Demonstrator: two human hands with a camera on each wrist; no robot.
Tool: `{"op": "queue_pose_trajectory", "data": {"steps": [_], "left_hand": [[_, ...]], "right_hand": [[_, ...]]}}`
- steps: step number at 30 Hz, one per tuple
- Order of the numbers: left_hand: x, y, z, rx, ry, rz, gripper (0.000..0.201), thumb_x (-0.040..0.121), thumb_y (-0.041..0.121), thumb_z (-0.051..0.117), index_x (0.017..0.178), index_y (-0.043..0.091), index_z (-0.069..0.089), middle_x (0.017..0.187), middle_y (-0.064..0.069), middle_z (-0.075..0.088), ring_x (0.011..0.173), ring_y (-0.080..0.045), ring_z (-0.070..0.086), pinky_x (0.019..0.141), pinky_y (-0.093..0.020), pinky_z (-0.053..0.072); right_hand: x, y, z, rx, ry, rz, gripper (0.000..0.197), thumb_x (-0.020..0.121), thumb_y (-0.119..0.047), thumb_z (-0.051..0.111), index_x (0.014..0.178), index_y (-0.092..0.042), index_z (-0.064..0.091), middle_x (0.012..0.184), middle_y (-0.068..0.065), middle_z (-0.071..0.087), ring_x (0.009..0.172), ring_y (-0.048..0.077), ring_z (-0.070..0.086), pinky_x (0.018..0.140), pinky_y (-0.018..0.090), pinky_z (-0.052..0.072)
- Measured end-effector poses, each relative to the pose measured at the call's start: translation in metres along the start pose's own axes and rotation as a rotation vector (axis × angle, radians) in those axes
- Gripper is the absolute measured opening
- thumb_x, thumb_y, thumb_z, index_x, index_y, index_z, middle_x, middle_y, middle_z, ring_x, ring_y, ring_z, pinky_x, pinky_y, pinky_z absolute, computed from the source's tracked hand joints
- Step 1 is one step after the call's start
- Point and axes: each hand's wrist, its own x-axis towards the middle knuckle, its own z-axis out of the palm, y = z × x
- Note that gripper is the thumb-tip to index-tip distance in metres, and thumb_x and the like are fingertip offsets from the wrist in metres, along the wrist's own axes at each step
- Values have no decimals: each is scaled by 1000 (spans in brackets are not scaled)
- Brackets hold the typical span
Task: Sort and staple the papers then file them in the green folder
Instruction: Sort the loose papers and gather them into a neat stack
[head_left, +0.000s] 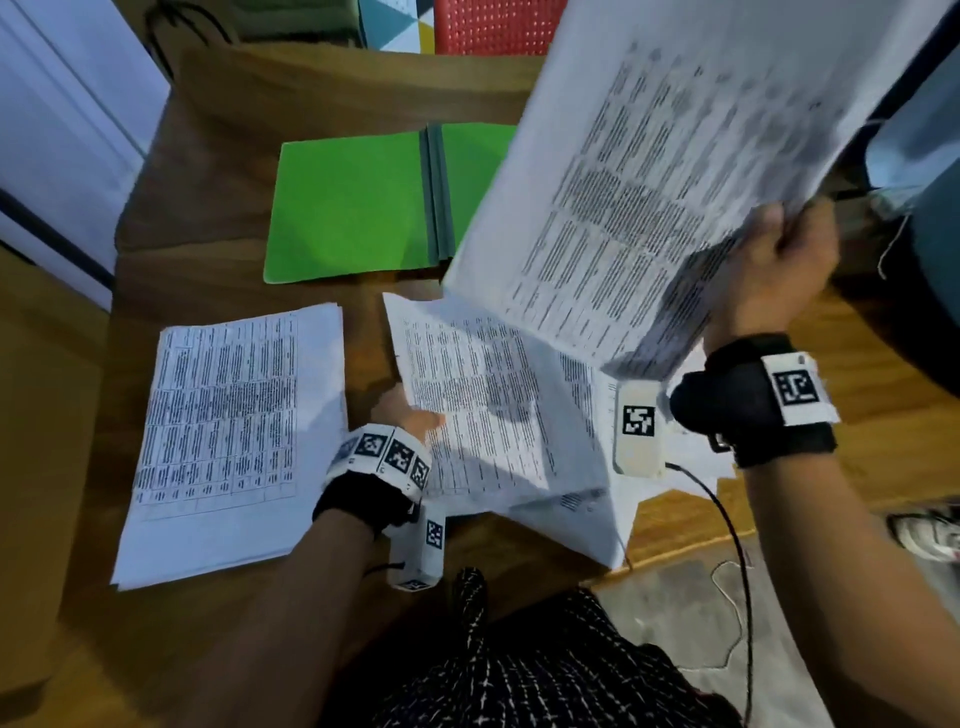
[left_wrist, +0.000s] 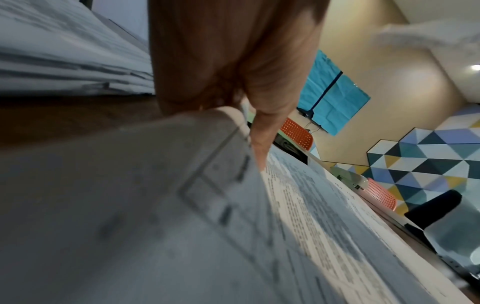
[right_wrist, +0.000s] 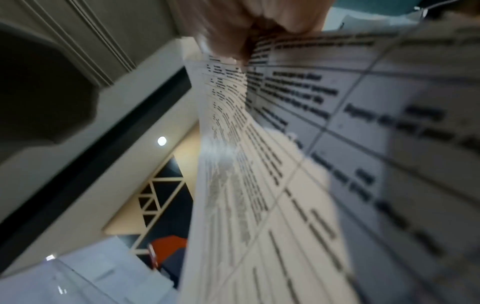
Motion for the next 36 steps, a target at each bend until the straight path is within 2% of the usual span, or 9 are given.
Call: {"op": "queue_pose_trajectory", "data": {"steps": [7,10,13,16,22,24,27,31,36], "left_hand": [[3,10,8,-154,124,53,41,101,19,30,135,-1,41,143,-21,42,130,-33,42,106,-32,33],[6,15,12,-186,99,11,41,102,18,27,134,-2,42,146,-20,39,133,-32,39,109,-31,29],[3,20,23,-179,41,9,41,100,16,31,137,-2,38,146,-20,40,133,-33,40,111,-33,31],[0,19,32,-92,-4,93,50,96,26,35,142,7,34,146,-19,41,131,-34,41,111,-37,34],[-17,-16,39,251,339,50,140,16,91,28,124,3,46,130,-19,41,118,-35,42,93,-43,39],[-22,-23,42,290,429,16,129,29,97,36,113,1,50,121,-19,48,110,-34,46,84,-44,42],[-21,-16,39,340,338,-105,87,65,51,75,128,1,42,139,-18,31,129,-36,32,106,-46,33],[-9,-5,38,338,266,-46,38,90,21,56,121,-1,54,138,-19,43,125,-37,42,107,-41,36],[-3,-2,5,-70,67,110,34,89,7,57,121,-7,56,125,-25,59,115,-34,55,85,-34,40]], "right_hand": [[-68,78,23,-470,-691,409,33,91,-6,40,60,-13,38,71,17,50,82,31,47,69,33,29],[-89,86,27,-487,-707,542,9,91,-2,40,94,-1,49,114,31,53,108,43,51,85,42,40],[-104,73,33,-357,-745,606,29,89,5,37,114,-8,31,106,27,54,107,43,54,75,36,38],[-102,68,35,-397,-878,578,53,89,2,44,138,-5,26,131,28,49,118,40,50,92,37,43],[-36,77,14,-527,-874,299,25,81,-10,48,97,4,61,99,32,61,96,39,57,72,31,36],[-17,87,5,-528,-897,301,10,85,-6,51,89,-3,60,86,25,56,84,30,54,70,28,32],[-1,108,-4,-578,-1032,339,20,89,-14,58,92,6,60,87,16,55,83,23,50,71,28,33],[3,123,-10,-558,-1197,372,23,90,-15,57,106,1,60,97,13,58,93,23,52,80,29,35],[-5,119,-10,-510,-1357,398,23,92,-13,53,111,-1,60,102,10,56,97,22,50,82,30,33]]}}
